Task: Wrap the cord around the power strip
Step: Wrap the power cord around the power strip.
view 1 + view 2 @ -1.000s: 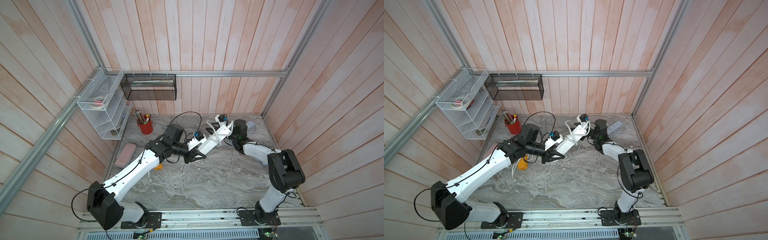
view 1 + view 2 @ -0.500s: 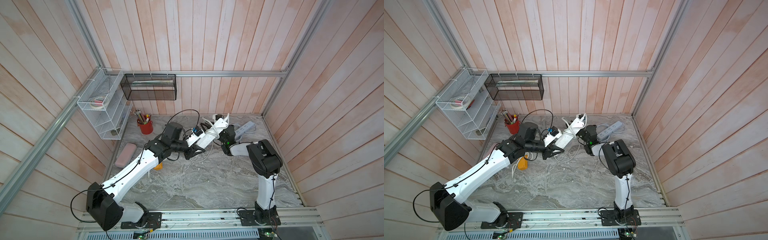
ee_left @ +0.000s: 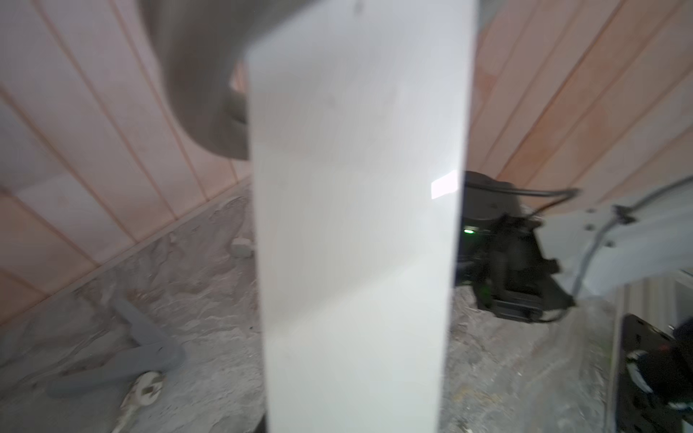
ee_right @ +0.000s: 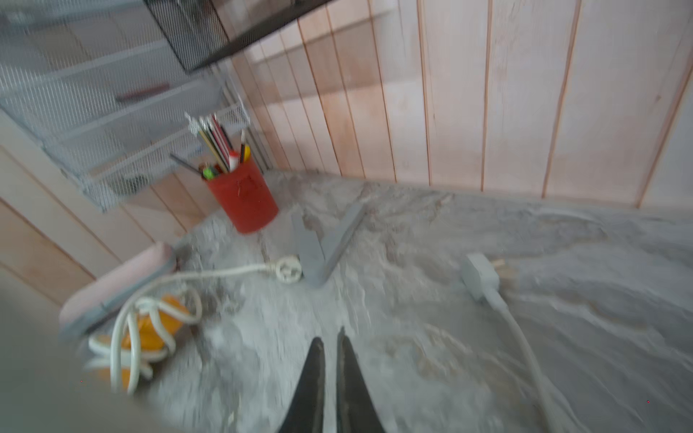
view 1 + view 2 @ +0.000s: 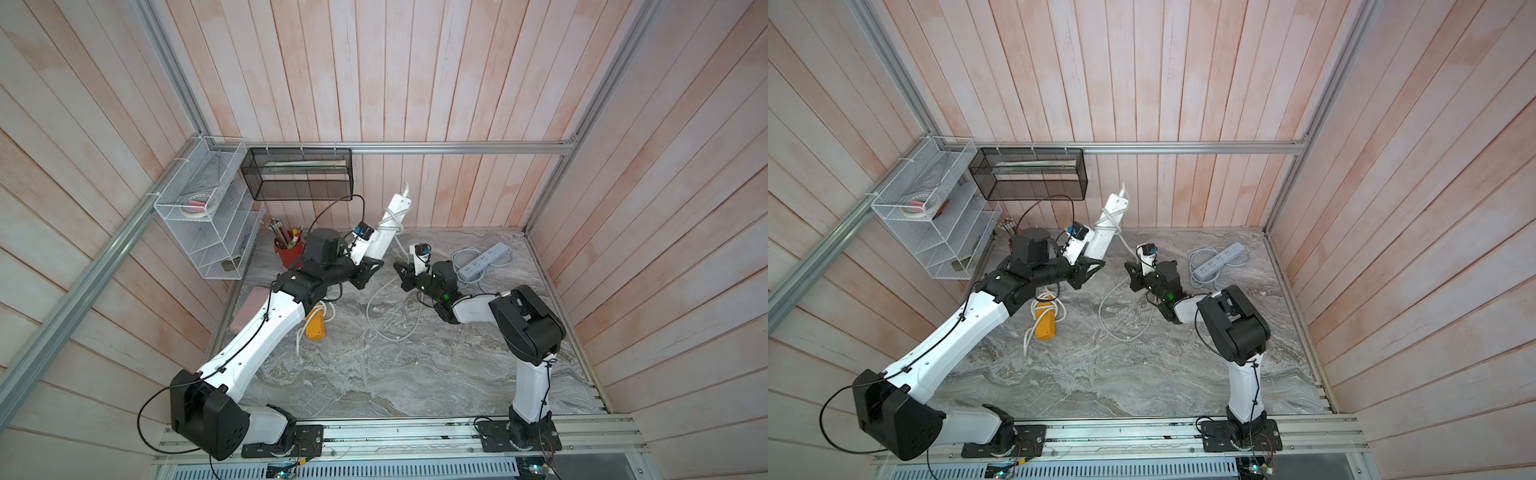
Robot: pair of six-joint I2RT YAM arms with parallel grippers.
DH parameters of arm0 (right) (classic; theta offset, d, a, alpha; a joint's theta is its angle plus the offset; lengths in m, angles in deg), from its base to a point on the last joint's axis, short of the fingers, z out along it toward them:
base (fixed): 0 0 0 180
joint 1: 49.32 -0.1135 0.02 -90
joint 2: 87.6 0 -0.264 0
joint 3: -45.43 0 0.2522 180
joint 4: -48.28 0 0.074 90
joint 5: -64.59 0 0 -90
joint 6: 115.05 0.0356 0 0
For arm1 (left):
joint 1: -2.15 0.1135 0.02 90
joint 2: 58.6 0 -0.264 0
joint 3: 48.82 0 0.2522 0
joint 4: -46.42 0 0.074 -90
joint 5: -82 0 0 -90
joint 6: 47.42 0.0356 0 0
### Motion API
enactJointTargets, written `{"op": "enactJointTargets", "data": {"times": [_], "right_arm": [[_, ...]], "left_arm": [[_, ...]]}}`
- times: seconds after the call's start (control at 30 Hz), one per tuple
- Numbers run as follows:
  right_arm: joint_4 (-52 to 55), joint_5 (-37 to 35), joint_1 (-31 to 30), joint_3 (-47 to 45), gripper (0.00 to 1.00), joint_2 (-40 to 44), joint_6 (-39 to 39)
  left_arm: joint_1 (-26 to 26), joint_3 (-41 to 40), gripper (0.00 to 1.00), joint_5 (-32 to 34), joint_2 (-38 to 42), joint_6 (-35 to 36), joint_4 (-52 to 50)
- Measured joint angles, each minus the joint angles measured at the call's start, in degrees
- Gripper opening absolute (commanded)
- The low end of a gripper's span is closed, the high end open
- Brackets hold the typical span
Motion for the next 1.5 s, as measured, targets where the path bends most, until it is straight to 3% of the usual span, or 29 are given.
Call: {"op": "enactJointTargets", "data": {"times": [0.1, 0.23, 0.37, 0.57, 0.77, 0.93, 1.1, 1.23, 1.4, 1.5], "right_arm": [[9.4, 0.0, -0.7, -3.5, 0.00, 8.9, -8.2], [19.5, -4.5, -5.0, -4.2, 0.00, 18.2, -19.7], [28.0, -11.7, -9.9, -3.1, 0.00, 22.8, -29.6], [38.1, -16.5, -8.3, 6.6, 0.00, 23.9, -38.7], [43.0, -16.3, -4.4, 15.3, 0.00, 23.9, -45.0], [51.6, -10.6, 2.3, 24.7, 0.00, 19.5, -48.3], [60.2, -1.2, 8.0, 32.4, 0.00, 12.5, -50.4], [61.7, 7.0, 9.8, 32.9, 0.14, 10.1, -49.4], [55.3, 15.3, 11.4, 30.1, 0.41, 9.2, -42.9], [48.3, 17.3, 12.0, 25.6, 0.47, 8.7, -38.1]], "left_arm": [[4.6, -1.7, 0.00, 5.1, -2.1, -0.8, 0.1], [5.8, -1.2, 0.00, 12.4, -8.3, -0.6, -0.8], [3.0, 0.5, 0.00, 17.0, -15.3, 2.0, -4.1], [-2.3, 0.5, 0.00, 20.0, -18.5, 6.9, -10.6], [-8.8, 3.2, 0.00, 12.1, -18.5, 10.9, -20.2], [-14.5, 3.8, 0.00, 1.9, -18.2, 12.3, -24.0], [-16.0, 2.9, 0.00, -6.5, -15.4, 12.7, -24.5], [-15.9, 1.6, 0.00, -11.5, -13.2, 12.9, -24.8], [-16.3, -1.8, 0.00, -18.8, -9.9, 14.6, -23.6], [-16.1, -3.7, 0.00, -23.4, -6.7, 14.9, -21.5]]}}
